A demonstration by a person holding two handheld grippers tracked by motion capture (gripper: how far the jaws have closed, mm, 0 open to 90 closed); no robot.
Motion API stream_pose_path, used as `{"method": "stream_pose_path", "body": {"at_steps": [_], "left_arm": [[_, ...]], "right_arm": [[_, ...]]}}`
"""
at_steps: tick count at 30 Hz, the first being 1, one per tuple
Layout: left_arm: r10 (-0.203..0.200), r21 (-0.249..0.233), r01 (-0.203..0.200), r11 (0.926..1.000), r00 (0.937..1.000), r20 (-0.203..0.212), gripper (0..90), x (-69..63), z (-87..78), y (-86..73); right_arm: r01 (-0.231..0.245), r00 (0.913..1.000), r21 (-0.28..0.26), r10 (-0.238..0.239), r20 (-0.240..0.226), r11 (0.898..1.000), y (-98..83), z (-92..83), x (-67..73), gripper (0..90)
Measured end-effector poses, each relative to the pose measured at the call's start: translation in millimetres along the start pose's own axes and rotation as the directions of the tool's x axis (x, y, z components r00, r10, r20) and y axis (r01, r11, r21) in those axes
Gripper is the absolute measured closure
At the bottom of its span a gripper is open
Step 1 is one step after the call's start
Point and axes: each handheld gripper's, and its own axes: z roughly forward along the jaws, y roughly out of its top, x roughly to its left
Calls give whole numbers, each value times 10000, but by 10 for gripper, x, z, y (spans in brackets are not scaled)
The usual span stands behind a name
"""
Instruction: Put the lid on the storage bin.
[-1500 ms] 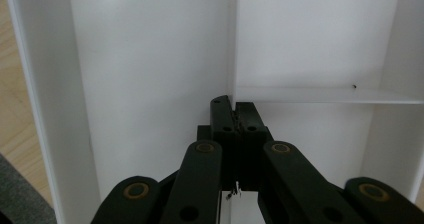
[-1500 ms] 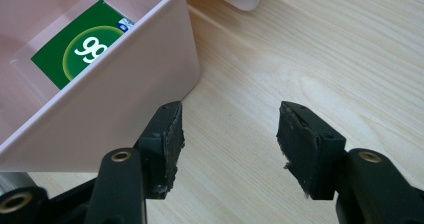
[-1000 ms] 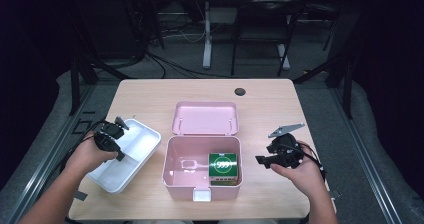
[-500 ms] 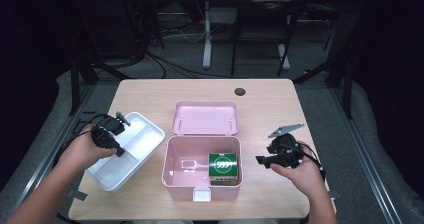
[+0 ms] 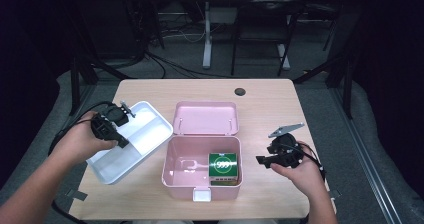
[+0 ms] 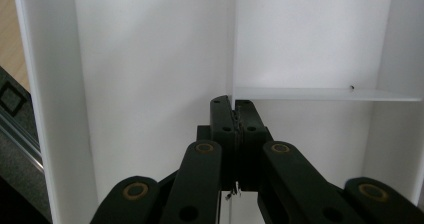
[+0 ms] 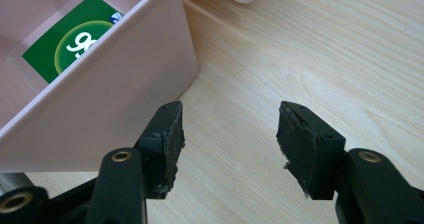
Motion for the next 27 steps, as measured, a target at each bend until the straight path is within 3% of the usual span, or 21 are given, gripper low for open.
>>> {"method": "stream_pose_path", "body": {"at_steps": [6, 16, 20, 27], "left_arm": [[265, 86, -265, 9996, 9996, 5, 894, -66, -90, 66], [1499, 114, -1499, 9886, 9887, 16, 894, -210, -186, 257], [2089, 43, -2090, 9779, 9778, 183, 894, -296, -184, 343], [3087, 120, -3089, 9510, 9510, 161, 894, -471, -138, 524]], "right_arm": [[-7, 10000, -11, 7, -19, 10000, -2, -4, -7, 433], [-46, 10000, -21, 46, -50, 10000, 0, 4, -4, 433], [-50, 10000, -13, 50, -60, 10000, -2, 7, -10, 433], [-76, 9999, -74, 75, -115, 9999, -4, 6, -14, 433]]}}
